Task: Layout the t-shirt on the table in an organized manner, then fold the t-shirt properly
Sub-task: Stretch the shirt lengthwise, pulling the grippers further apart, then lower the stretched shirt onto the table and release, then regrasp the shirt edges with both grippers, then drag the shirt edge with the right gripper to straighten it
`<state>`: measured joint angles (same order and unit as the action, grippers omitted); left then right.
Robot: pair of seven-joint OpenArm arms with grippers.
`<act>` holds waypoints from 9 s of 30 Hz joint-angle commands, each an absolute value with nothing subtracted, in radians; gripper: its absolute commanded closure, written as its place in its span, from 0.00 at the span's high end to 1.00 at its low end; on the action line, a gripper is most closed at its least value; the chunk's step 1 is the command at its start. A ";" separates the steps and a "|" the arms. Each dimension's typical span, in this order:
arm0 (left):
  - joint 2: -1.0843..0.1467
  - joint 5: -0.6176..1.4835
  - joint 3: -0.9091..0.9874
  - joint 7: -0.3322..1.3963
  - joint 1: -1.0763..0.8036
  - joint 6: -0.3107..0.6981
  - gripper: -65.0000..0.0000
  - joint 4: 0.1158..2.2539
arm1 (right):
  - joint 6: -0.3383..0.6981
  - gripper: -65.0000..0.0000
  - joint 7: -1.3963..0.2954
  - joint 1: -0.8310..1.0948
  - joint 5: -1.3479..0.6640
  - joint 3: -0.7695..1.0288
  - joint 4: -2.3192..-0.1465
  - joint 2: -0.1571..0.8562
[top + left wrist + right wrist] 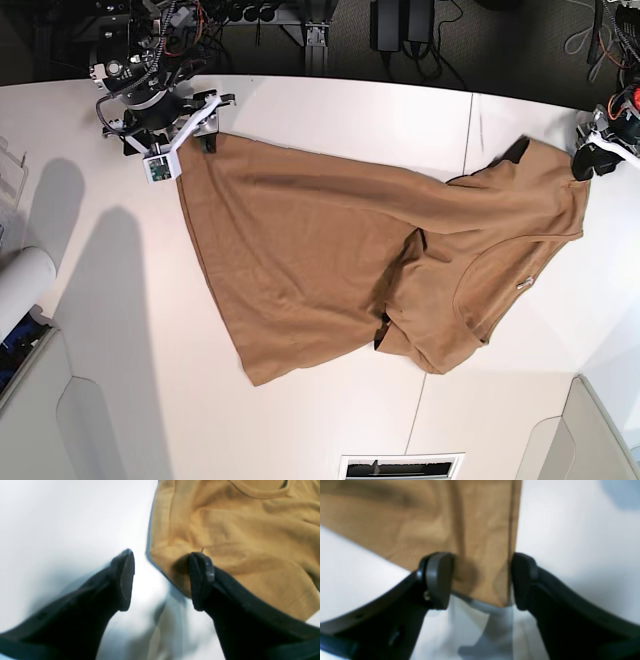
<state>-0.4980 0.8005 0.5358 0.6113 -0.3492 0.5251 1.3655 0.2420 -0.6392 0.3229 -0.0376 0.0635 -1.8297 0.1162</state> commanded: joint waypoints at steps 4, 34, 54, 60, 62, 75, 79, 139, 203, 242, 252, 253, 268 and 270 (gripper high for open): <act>-0.513 0.762 0.457 0.585 -0.349 0.547 0.57 1.370 | 0.240 0.57 -0.622 0.313 -0.030 0.065 -1.796 0.119; -0.512 1.391 0.841 0.863 -0.449 0.698 0.00 1.694 | 0.283 0.00 -0.637 0.370 -0.027 0.065 -2.159 0.119; -0.513 1.484 1.285 0.887 -0.351 0.698 0.00 2.049 | 0.359 0.00 -0.636 0.329 -0.222 0.191 -2.356 0.119; -0.519 1.484 1.253 0.887 -0.231 0.698 0.00 2.067 | 0.386 0.00 -0.649 0.271 -0.295 0.268 -2.356 0.119; -0.532 1.477 1.182 0.886 -0.199 0.698 0.00 2.059 | 0.386 0.00 -0.648 0.241 -0.292 0.278 -2.356 0.119; -0.631 0.896 0.524 0.491 0.152 0.698 0.00 1.654 | 0.386 0.00 -0.618 -0.001 -0.242 0.279 -2.104 0.119; -0.632 0.797 0.372 0.427 0.309 0.698 0.00 1.446 | 0.386 0.00 -0.599 -0.093 -0.242 0.279 -1.990 0.118; -0.587 0.704 0.284 0.400 0.047 0.698 0.56 0.966 | 0.320 0.68 -0.530 -0.217 -0.138 0.281 -1.318 0.031; -0.726 0.822 0.224 0.582 0.033 0.698 0.44 1.276 | 0.453 0.69 -0.532 -0.195 -0.159 0.317 -1.310 0.002; -0.751 1.066 0.381 0.881 0.028 0.698 0.44 1.278 | 0.564 0.66 -0.897 0.081 -0.507 0.247 -1.876 0.002; -0.751 1.107 0.381 0.879 -0.016 0.698 0.44 1.278 | 0.553 0.66 -0.783 0.239 -0.336 0.254 -1.875 0.023; -0.751 1.111 0.381 0.880 -0.018 0.698 0.44 1.278 | 0.553 0.66 -0.768 0.254 -0.336 0.254 -1.875 0.033; -0.745 1.111 0.381 0.880 -0.019 0.698 0.44 1.278 | 0.543 0.66 -0.599 0.194 -0.239 0.254 -1.707 0.072; -0.745 1.111 0.381 0.880 -0.021 0.698 0.44 1.278 | 0.543 0.66 -0.599 0.155 -0.240 0.253 -1.648 0.072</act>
